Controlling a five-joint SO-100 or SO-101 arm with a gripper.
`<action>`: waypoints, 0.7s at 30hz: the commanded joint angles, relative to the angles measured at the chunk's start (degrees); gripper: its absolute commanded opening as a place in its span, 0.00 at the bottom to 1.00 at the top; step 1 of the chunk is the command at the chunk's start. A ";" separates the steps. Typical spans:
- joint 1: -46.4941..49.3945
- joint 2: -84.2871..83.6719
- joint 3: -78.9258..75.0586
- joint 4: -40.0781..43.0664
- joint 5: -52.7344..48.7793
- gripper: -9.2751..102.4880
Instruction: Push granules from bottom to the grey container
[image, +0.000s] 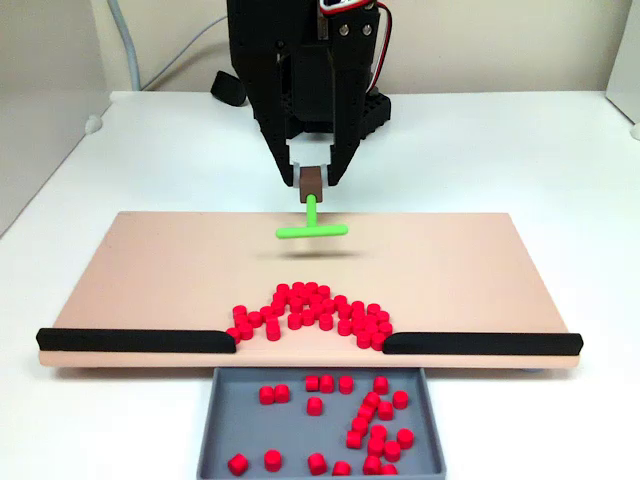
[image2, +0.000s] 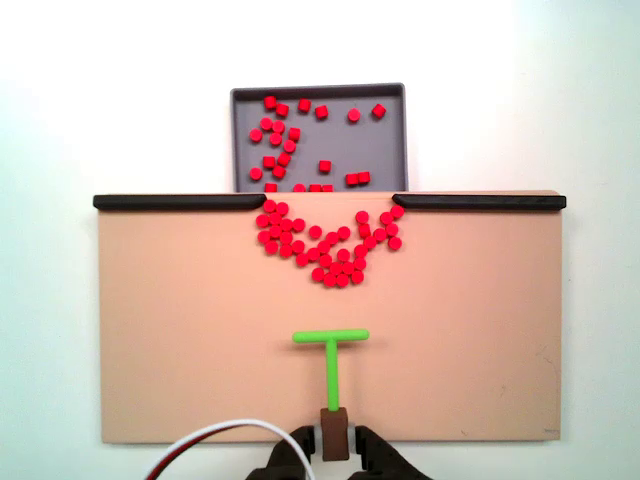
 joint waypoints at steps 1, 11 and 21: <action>0.44 -0.09 0.35 -2.02 0.62 0.08; 1.93 -1.93 2.55 -4.92 0.00 0.08; 1.85 -4.66 2.11 -6.68 0.18 0.08</action>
